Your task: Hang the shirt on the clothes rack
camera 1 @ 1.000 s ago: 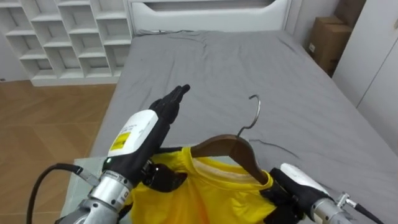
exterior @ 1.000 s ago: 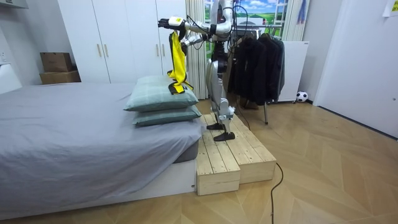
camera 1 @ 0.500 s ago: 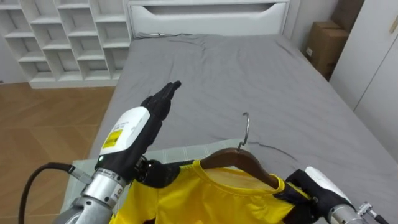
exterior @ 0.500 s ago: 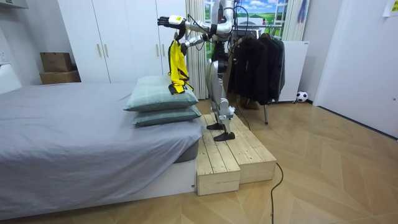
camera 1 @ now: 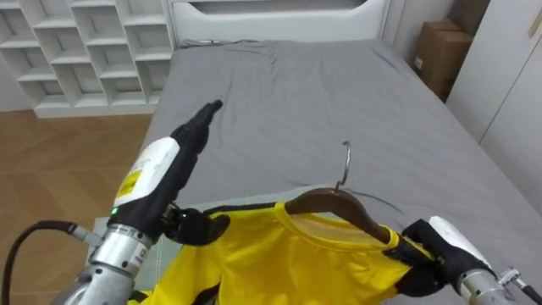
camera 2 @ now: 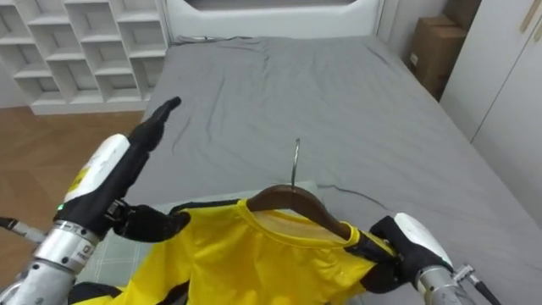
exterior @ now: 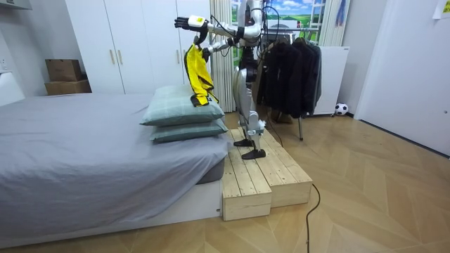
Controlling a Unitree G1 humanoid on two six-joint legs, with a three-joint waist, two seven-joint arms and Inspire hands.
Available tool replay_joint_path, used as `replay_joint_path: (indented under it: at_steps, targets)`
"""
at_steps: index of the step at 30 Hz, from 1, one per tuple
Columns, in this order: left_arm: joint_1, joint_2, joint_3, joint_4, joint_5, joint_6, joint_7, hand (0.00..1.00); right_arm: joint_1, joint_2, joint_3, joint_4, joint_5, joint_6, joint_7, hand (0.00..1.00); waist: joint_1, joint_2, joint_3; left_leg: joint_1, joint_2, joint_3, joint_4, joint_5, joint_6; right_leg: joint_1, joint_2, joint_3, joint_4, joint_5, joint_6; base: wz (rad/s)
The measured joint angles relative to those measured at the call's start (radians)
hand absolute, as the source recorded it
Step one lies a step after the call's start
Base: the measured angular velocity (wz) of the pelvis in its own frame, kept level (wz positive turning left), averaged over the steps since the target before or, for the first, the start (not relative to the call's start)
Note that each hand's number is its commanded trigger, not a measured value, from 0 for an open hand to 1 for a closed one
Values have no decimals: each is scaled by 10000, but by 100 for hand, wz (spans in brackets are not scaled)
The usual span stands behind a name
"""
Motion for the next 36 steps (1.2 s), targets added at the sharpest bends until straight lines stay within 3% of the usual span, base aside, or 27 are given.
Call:
replay_joint_path:
  at_steps: [4, 10, 12, 19, 21, 27, 36]
  targets:
    - [63, 0, 631, 20, -35, 0, 79, 0, 10, -112, -310, -504, 2, -9, -195, 100, 48, 19, -13, 50, 2, 70, -14, 0, 0, 2, 15, 105, -4, 0, 0, -7]
    - [567, -41, 1435, 424, -1211, 0, 670, 0, 273, -210, -536, -1250, 6, 5, -366, 100, 206, 57, -42, 171, 10, 88, -36, 0, 0, 103, 15, 143, 10, 1, 0, -3]
    - [636, -225, 1685, 1064, -1478, 1, 931, 0, 274, -210, -616, -1260, 3, 14, -375, 100, 264, 56, -43, 248, 6, 88, -40, 0, 0, 174, 15, 135, 8, 0, 0, 0]
    - [931, -279, 2454, 2987, -1858, 78, 1650, 0, 712, -212, -1071, -2305, -9, 46, -487, 100, 340, 84, -65, 347, 0, 151, -39, -1, 0, 252, 12, 163, 12, 0, 2, -1]
    - [1050, -488, 2786, 3456, -1948, 150, 1900, 0, 1027, -212, -1318, -2565, -9, 72, -560, 100, 440, 114, -87, 402, -1, 212, -41, -1, 0, 264, 9, 220, 41, 0, 2, -7]
    - [1278, -544, 2897, 5123, -2790, 232, 2865, 0, 1451, -220, -1469, -3234, -14, 384, -616, 100, 493, 210, -142, 434, 1, 252, -43, -1, 0, 224, 16, 342, 136, -10, 10, -6]
    - [1760, -636, 3104, 7836, -3403, 226, 3373, 0, 1524, -310, -1529, -4277, 499, 501, -460, 100, 534, 65, -115, 411, 2, 239, -49, -1, 1, 184, 15, 324, 167, -26, 10, 0]
